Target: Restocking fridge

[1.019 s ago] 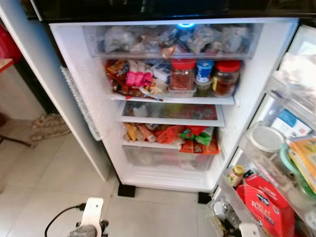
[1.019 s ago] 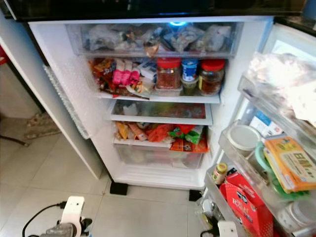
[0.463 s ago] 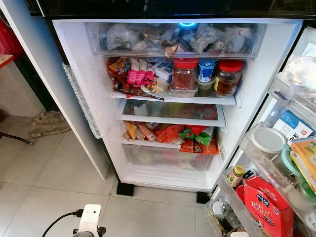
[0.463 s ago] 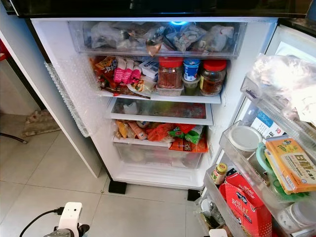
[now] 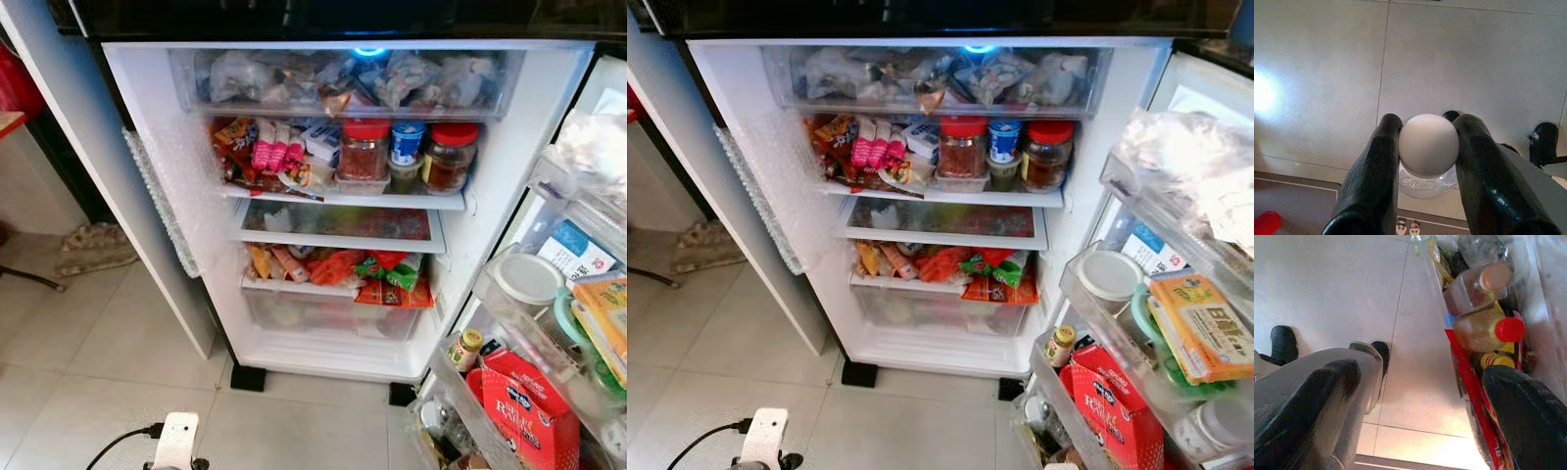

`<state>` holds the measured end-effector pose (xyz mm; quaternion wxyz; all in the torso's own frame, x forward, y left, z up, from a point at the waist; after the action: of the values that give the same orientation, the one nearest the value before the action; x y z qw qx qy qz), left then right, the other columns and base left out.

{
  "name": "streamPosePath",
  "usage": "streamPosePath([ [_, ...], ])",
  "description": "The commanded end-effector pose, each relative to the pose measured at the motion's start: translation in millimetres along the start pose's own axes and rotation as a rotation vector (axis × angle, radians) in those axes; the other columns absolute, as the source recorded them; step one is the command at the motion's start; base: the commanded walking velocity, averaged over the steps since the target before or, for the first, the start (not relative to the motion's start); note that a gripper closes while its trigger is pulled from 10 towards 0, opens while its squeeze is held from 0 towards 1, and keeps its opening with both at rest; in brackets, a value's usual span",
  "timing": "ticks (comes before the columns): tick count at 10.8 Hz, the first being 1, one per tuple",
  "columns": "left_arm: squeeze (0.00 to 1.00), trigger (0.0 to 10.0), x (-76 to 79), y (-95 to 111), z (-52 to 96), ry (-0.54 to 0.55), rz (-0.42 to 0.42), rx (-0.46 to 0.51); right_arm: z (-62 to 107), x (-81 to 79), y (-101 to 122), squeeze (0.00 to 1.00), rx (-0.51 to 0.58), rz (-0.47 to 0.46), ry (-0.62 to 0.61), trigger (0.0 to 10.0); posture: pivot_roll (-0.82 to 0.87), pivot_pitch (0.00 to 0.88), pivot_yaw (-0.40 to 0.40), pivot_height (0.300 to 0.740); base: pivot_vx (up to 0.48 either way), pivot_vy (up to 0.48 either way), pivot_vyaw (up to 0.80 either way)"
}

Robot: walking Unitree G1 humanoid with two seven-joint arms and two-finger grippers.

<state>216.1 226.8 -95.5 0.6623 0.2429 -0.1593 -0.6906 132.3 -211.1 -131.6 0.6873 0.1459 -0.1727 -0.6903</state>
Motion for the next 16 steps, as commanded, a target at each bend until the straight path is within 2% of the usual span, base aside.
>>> streamPosePath([
  [1,0.00,10.0,-4.2,-2,0.8,0.001,-0.024,0.003,0.4,-3.4,-4,0.00,-0.008,0.025,0.019,10.0,-0.04,0.012,0.025,0.740,0.251,0.000,0.00],
  [2,0.00,10.0,8.3,-31,4.7,-0.018,-0.025,-0.003,0.4,-3.3,-4,0.00,-0.007,0.042,0.018,10.0,-0.04,0.012,0.025,0.740,0.251,0.000,0.55],
  [3,0.00,10.0,13.4,-44,7.3,-0.024,-0.026,-0.009,0.5,-3.0,-4,0.00,-0.007,0.035,0.016,10.0,-0.04,0.015,0.024,0.740,0.255,0.000,0.80],
  [4,0.00,10.0,12.9,-45,7.5,-0.022,-0.026,-0.011,0.6,-2.4,-4,0.00,-0.009,0.031,0.013,10.0,-0.03,0.026,0.022,0.740,0.255,0.000,0.80],
  [6,0.00,10.0,10.3,-45,7.6,-0.013,-0.016,-0.015,0.4,0.0,-2,0.00,-0.001,-0.015,0.007,10.0,-0.03,0.043,0.018,0.740,0.257,0.000,0.00],
  [11,0.00,10.0,10.0,-55,9.7,-0.011,-0.016,-0.031,-0.1,-0.7,0,0.00,0.001,-0.024,0.006,10.0,-0.03,0.056,0.020,0.740,0.254,0.000,0.00],
  [16,0.00,10.0,9.9,-54,9.5,-0.024,-0.036,-0.036,-0.2,-1.9,-2,0.00,-0.012,-0.032,0.008,10.0,-0.03,0.064,0.028,0.740,0.203,0.000,0.00],
])
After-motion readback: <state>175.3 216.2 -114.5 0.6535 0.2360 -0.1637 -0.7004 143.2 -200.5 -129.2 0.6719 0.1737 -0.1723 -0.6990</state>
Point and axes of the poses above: a point about 5 cm out from each wrist's last joint towards the gripper, its own z axis pointing back from the gripper into the wrist, its own y axis along the axis of the wrist's last joint, x = y × z, the point moved 3 cm from there along -z, pointing out of the wrist towards the gripper, and after that the axes turned 1 degree about -z, right-handed, at the moved point
